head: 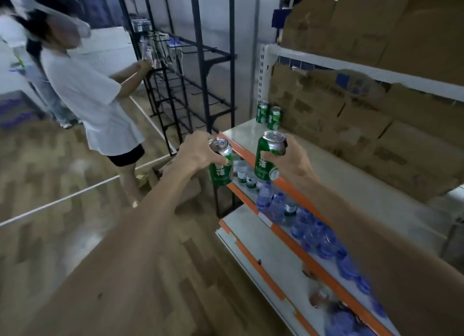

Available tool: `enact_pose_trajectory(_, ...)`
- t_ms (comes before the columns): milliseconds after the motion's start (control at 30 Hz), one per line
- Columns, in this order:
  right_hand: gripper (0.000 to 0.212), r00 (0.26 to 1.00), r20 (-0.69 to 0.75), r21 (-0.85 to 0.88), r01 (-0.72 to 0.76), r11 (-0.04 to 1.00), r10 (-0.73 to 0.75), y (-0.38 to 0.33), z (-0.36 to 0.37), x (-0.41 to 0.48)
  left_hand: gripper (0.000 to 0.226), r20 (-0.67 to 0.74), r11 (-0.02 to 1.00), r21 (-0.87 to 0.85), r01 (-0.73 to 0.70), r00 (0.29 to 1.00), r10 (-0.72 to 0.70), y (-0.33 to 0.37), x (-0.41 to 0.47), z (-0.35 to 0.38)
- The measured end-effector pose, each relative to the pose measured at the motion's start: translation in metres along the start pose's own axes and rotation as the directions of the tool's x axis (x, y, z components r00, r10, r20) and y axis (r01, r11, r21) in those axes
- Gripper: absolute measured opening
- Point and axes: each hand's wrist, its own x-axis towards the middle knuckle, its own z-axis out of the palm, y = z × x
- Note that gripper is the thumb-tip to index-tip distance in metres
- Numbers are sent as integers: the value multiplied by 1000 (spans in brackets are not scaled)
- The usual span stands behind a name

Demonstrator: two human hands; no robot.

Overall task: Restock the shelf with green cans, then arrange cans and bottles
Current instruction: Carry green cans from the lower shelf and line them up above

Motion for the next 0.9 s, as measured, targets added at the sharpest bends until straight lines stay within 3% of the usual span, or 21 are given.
enact_pose_trajectory(267,42,988,-102,41,-110,993,114,-21,73,97,38,122,992,4,-126,985,124,-47,141,-21)
enact_pose_trajectory(400,51,971,-165,20,-174,985,175,-22,77,143,38,169,979,10,-204,965,199,-43,207,-20)
enact_pose_trajectory(667,46,892,-350,10,-301,954,285,25,89,250,34,286,938,-49,-342,895,342,-29,336,19)
enact_pose_trajectory(900,63,783,-450,36,-464,885,429,69,122,335,27,378,930,-46,-364,856,354,-40,464,45)
